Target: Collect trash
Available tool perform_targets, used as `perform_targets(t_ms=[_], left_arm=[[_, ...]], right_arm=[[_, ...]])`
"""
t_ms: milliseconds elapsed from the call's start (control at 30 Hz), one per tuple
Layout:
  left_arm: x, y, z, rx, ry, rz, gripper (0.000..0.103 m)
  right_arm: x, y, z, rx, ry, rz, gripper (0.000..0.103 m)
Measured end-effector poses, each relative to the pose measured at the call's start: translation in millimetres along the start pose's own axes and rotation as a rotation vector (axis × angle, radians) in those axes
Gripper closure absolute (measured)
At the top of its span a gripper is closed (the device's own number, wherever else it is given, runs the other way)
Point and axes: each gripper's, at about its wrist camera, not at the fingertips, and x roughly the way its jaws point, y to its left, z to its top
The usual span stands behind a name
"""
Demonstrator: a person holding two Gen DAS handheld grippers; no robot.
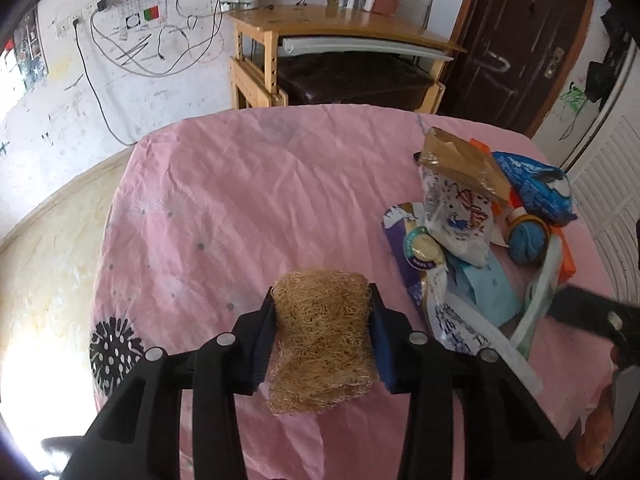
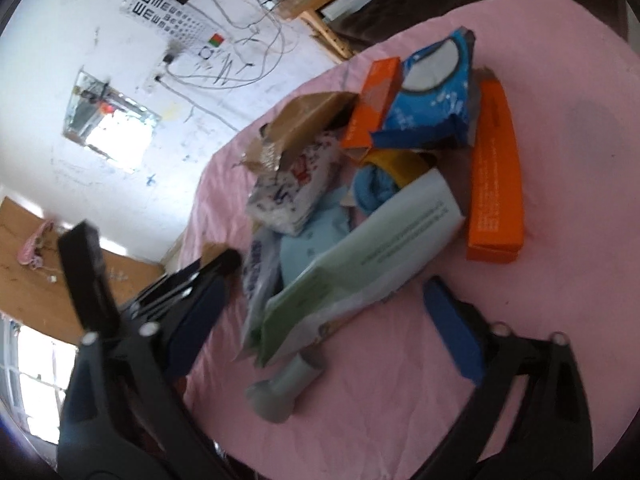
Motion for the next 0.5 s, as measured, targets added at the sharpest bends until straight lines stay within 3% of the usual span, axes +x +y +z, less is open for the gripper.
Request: perform_targets(t_ms=[33, 100, 233, 500], left_arm=[[-3, -1, -5, 0.001, -0.009, -0.01, 0.066], [-9, -2, -11, -0.004, -0.023, -0.04, 0.066], [-18, -3, -20, -0.015, -0.046, -0.085, 0.066], [-41, -7, -20, -0.013, -0.091, -0.079, 0.066]], right_arm=[[1, -1, 1, -0.002, -0.004, -0.023, 0.04], [2, -7, 3, 0.01, -0.006, -0.037, 0.047], [-4, -13, -2, 0.031, -0.019, -0.023, 0.052], [-43, -4, -18, -0.04, -0.098, 0.009, 0.058]])
